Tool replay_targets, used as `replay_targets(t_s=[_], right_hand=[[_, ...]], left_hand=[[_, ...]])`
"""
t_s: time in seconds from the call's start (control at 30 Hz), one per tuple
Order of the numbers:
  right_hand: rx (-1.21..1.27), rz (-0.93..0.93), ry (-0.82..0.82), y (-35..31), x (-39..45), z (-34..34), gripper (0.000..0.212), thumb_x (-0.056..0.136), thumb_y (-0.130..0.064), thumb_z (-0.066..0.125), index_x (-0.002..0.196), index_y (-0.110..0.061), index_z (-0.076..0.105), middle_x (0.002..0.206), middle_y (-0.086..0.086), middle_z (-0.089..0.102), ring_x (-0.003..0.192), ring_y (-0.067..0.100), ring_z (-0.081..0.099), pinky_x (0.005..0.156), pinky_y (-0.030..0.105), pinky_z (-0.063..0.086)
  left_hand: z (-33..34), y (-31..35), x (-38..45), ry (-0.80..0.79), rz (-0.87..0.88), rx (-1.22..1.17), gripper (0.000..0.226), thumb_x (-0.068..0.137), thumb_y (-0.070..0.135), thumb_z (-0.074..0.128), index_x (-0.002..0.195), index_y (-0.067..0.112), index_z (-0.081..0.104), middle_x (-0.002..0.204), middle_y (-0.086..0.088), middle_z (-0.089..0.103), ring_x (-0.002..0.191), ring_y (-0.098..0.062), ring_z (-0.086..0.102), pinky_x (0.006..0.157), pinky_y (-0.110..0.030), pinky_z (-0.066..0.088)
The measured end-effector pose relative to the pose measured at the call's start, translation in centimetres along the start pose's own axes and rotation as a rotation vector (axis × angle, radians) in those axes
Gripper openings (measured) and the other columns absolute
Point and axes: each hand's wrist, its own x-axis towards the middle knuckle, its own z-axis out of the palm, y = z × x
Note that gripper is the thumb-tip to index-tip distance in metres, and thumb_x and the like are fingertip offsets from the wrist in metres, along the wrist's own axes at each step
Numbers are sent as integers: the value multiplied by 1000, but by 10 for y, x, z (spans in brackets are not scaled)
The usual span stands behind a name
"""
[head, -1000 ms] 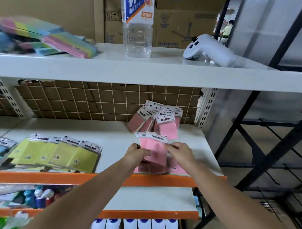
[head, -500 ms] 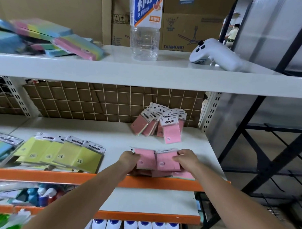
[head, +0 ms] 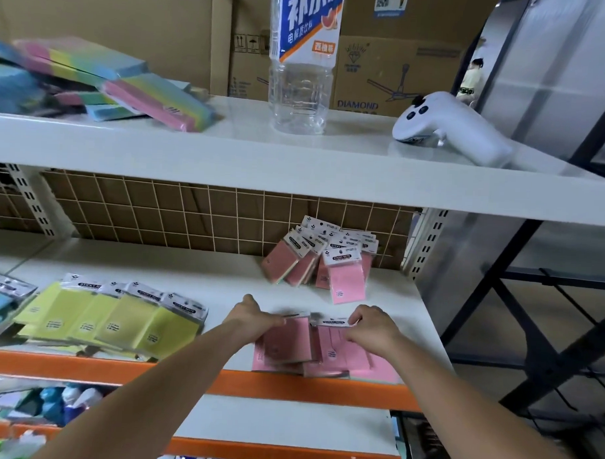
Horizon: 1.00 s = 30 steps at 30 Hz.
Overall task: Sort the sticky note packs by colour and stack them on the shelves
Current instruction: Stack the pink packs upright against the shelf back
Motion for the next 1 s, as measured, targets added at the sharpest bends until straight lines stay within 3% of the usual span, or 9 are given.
replay_targets(t_s=[0.17, 0.33, 0.4, 0.57, 0.67, 0.77, 0.83, 0.9, 1.0], right_hand=[[131, 1, 115, -13, 20, -5, 29, 82, -28, 63, 110, -21, 60, 116, 0, 61, 92, 14, 54, 72, 25, 40], [253, -38, 96, -44, 39, -2, 47, 85, -46, 64, 123, -20, 56, 120, 2, 65, 97, 17, 60, 78, 24, 45], [256, -79, 59, -59, 44, 1, 50, 88, -50, 60, 124, -15, 56, 122, 2, 63, 104, 18, 60, 84, 23, 45], [440, -84, 67, -84, 70, 22, 41, 82, -40, 71, 115, -20, 56, 96, -8, 63, 73, 2, 58, 51, 2, 37], [605, -101, 170, -93, 84, 37, 62, 75, -20, 79, 125, -25, 43, 100, -10, 64, 84, 8, 65, 61, 4, 45], [608, -42, 232, -103, 89, 42, 74, 75, -27, 80, 134, -22, 36, 109, -8, 61, 85, 8, 59, 55, 3, 39], [592, 25, 247, -108, 95, 45, 89, 71, -36, 81, 142, -18, 32, 123, 1, 62, 96, 17, 62, 71, 17, 50], [565, 87, 244, -112, 98, 46, 98, 66, -42, 83, 144, -14, 29, 129, 7, 60, 110, 25, 61, 87, 29, 51], [607, 141, 220, -118, 104, 48, 107, 66, -36, 83, 147, -9, 18, 136, 10, 53, 121, 30, 54, 97, 32, 46]], left_hand=[[-9, 20, 15, 74, 60, -4, 65, 80, 45, 68, 126, 7, 40, 119, -11, 56, 96, -25, 59, 72, -29, 45], [-20, 37, 46, 88, 212, -103, 67, 76, 42, 72, 132, 15, 44, 118, -6, 61, 97, -24, 62, 72, -29, 50], [-24, 43, 56, 74, 223, -74, 66, 74, 46, 68, 131, 18, 48, 113, -5, 63, 87, -21, 61, 61, -25, 48], [-26, 45, 83, 35, 253, 33, 37, 89, 38, 55, 123, 25, 51, 95, 1, 60, 63, -9, 54, 37, -16, 34], [-26, 42, 101, 10, 261, 73, 27, 88, 40, 55, 111, 26, 54, 90, 3, 61, 64, -8, 56, 41, -17, 36], [-27, 45, 108, -63, 303, 19, 12, 83, 33, 54, 89, 24, 60, 80, 1, 63, 79, -18, 63, 57, -23, 40], [-29, 49, 108, -96, 332, 41, 16, 89, 25, 50, 74, 24, 51, 75, 1, 58, 79, -18, 59, 64, -27, 39], [-28, 49, 114, -73, 330, 23, 16, 94, 29, 46, 83, 22, 55, 88, -3, 62, 87, -22, 57, 70, -27, 39], [-21, 44, 133, -27, 300, -44, 40, 90, 40, 51, 118, 12, 57, 112, -14, 66, 97, -28, 62, 72, -28, 43]])
